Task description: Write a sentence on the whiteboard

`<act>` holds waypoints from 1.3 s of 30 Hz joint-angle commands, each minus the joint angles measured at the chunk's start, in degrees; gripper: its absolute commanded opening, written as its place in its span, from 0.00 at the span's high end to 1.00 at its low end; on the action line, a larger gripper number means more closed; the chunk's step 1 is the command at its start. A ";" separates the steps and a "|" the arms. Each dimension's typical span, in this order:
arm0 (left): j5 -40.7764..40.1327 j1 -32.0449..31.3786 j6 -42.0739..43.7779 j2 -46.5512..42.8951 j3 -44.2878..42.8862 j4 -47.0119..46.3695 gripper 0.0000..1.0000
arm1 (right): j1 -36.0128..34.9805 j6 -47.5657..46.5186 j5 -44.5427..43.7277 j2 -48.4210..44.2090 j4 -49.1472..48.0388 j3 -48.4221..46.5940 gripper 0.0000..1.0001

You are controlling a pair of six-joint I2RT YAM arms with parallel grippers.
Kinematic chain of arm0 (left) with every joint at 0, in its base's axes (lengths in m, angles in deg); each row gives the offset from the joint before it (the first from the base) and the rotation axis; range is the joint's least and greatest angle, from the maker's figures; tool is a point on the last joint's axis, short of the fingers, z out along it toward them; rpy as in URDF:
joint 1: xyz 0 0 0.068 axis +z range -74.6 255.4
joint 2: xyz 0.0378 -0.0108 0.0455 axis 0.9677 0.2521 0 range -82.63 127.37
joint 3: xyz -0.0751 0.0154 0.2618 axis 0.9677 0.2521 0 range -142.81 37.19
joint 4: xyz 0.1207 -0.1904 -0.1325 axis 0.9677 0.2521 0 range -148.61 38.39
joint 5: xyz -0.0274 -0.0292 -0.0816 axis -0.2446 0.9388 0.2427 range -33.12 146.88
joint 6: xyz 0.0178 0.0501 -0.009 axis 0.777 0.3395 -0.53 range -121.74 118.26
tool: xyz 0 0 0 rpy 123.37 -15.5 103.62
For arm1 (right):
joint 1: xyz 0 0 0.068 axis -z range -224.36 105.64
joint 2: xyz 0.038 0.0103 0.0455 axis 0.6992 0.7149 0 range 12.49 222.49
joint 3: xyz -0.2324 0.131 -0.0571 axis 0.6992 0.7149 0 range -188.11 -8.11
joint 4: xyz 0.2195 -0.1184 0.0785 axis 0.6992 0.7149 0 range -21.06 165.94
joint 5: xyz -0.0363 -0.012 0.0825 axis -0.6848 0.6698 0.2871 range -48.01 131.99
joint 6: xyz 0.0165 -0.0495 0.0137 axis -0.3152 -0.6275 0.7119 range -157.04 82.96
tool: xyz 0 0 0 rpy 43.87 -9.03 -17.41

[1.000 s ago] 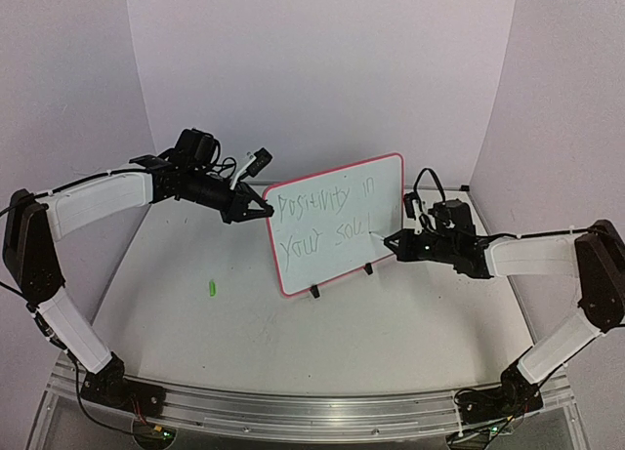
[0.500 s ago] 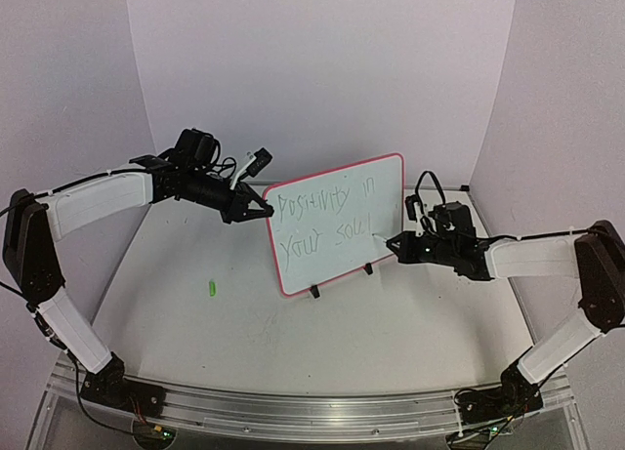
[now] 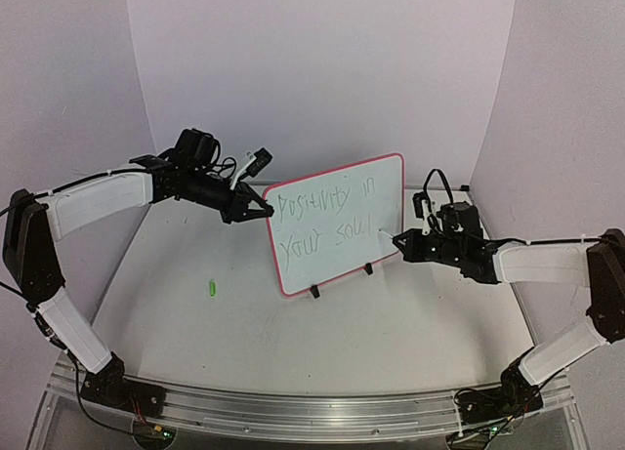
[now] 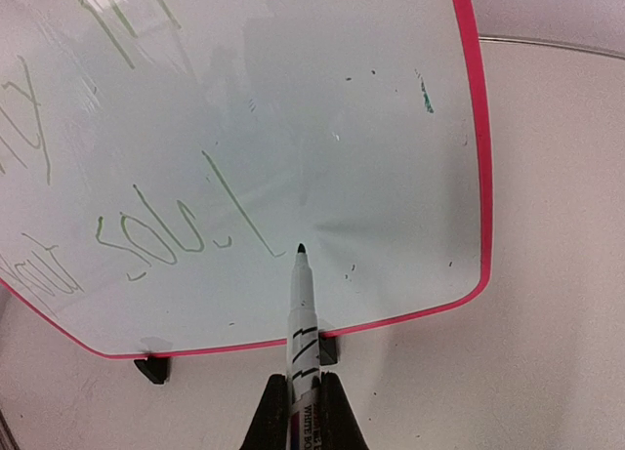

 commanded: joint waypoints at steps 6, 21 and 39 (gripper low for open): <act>-3.69 -0.68 2.72 1.08 -0.40 5.38 1.00 | 0.04 0.02 -0.72 2.20 -1.06 -1.74 1.00; -3.69 -0.68 2.79 1.12 -0.40 5.36 1.00 | 0.00 -0.96 -0.75 4.55 -1.24 -3.85 1.00; -3.67 -0.69 2.86 1.47 -0.49 5.39 1.00 | 0.06 -1.40 -0.81 5.83 -1.47 -4.89 1.00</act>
